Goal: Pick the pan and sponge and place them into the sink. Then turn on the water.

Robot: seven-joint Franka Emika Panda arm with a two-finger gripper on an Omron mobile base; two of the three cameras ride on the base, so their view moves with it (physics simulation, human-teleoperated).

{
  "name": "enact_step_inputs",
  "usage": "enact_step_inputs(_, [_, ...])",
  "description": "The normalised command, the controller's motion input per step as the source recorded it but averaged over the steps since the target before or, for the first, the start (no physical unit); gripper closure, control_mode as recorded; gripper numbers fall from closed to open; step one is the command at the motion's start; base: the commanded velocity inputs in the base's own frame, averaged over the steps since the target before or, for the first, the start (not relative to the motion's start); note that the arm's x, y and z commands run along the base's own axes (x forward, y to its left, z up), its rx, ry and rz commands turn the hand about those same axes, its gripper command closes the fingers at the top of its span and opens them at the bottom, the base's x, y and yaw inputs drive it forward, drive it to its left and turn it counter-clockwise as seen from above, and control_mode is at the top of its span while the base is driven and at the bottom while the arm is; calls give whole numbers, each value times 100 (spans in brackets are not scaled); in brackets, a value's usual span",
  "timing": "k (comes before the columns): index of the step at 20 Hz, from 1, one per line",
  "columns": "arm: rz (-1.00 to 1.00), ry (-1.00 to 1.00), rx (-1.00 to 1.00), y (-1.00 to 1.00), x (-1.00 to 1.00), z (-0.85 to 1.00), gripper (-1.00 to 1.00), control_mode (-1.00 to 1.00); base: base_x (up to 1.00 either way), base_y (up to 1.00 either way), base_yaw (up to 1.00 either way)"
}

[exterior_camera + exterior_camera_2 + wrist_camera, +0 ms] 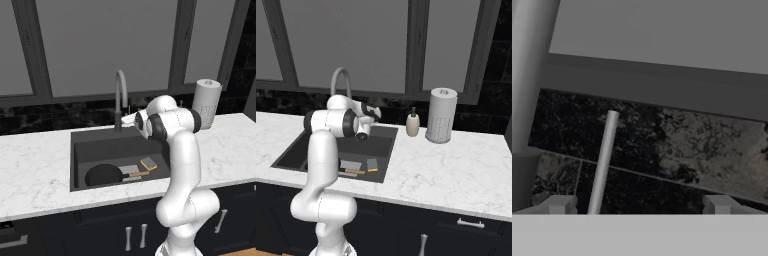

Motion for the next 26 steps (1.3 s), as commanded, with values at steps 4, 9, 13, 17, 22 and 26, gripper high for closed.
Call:
enact_step_inputs(4, [0, 0, 0, 11, 0, 0, -100, -100, 0, 0, 0])
enact_step_inputs(9, [-10, 0, 0, 4, 10, -1, -100, -100, 0, 0, 0])
enact_step_inputs(13, [-14, 0, 0, 26, 10, 0, -100, -100, 0, 0, 0])
enact_step_inputs(17, [-12, 0, 0, 30, 0, 0, -100, -100, 0, 0, 0])
enact_step_inputs(22, [-7, 0, 0, 9, 5, 0, -100, -100, 0, 0, 0])
enact_step_inputs(26, [-7, 0, 1, -7, 13, 0, -100, -100, 0, 0, 0])
